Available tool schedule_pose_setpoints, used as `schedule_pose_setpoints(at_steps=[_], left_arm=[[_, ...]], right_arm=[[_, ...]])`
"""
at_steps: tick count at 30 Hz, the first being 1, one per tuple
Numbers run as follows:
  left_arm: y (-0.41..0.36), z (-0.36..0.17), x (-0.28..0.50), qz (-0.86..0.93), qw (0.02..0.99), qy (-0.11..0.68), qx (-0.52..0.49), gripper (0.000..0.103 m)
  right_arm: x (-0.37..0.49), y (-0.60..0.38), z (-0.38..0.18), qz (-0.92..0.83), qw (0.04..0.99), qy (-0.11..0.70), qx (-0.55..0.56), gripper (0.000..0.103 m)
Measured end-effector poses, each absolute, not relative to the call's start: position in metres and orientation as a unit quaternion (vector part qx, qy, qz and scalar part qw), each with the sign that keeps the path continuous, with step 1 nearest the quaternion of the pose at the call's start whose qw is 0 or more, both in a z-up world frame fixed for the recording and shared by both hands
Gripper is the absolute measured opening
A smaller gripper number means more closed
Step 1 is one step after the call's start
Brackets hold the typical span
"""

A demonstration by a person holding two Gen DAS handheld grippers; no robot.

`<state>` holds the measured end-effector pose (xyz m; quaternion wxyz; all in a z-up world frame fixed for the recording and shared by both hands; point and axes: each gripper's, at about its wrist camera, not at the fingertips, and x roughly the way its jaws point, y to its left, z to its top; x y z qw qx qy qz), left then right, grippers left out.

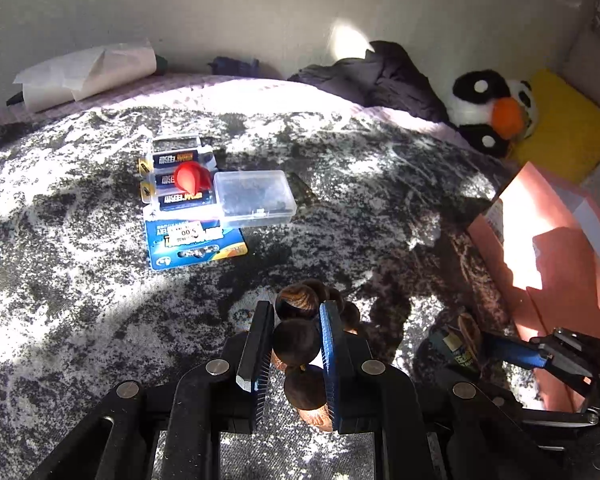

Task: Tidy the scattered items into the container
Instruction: 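Grasp the wooden bead bracelet with left tool while right grasps the snack packet, then carry the bracelet and snack packet with both tools over the pink box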

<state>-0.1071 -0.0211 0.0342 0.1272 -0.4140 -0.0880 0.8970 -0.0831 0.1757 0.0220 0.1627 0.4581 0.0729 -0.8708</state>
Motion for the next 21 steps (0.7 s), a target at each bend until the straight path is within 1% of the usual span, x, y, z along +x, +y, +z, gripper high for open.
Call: schedule_pose_setpoints(at_steps=[13, 21], left_arm=[[-0.028, 0.093, -0.045, 0.917, 0.119, -0.074, -0.373, 0.017], [-0.001, 0.125, -0.014, 0.924, 0.143, -0.046, -0.351, 0.017]], right_arm=[[-0.031, 0.183, 0.073, -0.890, 0.190, 0.067, 0.409, 0.045], [0.002, 0.195, 0.106, -0.906, 0.194, 0.060, 0.372, 0.045]])
